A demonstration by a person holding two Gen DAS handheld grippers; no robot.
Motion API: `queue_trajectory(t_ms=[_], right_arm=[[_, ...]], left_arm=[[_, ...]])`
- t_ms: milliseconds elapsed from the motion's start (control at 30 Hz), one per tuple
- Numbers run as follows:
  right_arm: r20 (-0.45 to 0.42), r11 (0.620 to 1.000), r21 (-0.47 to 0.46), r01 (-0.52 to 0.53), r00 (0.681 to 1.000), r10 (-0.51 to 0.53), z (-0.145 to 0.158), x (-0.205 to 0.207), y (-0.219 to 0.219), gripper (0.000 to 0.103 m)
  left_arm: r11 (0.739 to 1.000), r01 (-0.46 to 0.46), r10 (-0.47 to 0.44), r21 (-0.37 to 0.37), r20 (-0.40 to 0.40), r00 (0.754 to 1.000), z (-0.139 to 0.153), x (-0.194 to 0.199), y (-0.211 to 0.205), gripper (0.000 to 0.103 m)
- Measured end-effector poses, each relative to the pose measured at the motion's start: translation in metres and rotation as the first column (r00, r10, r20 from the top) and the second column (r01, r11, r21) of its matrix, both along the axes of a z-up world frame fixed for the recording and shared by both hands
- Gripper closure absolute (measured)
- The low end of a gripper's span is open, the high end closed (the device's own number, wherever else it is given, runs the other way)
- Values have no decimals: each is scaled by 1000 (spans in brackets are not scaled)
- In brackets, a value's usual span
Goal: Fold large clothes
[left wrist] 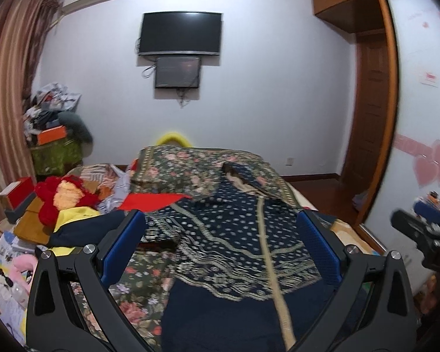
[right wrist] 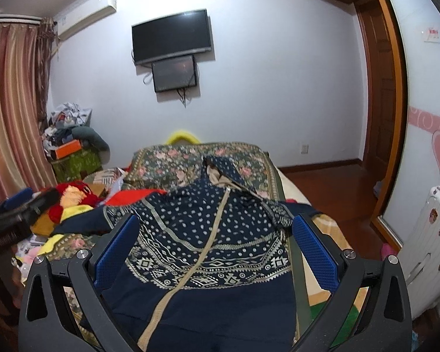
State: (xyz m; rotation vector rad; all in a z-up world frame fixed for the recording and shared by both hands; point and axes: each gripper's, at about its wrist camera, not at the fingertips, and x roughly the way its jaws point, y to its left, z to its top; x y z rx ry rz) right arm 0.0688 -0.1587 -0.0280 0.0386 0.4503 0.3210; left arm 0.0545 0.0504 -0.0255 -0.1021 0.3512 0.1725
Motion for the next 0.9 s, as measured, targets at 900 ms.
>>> queue_trajectory(t_ms=[900], right_arm=[[-270, 949, -288, 126, 940, -207, -80, 148, 51, 0]], left_arm=[[935, -351, 306, -41, -405, 862, -164, 105, 234, 0]])
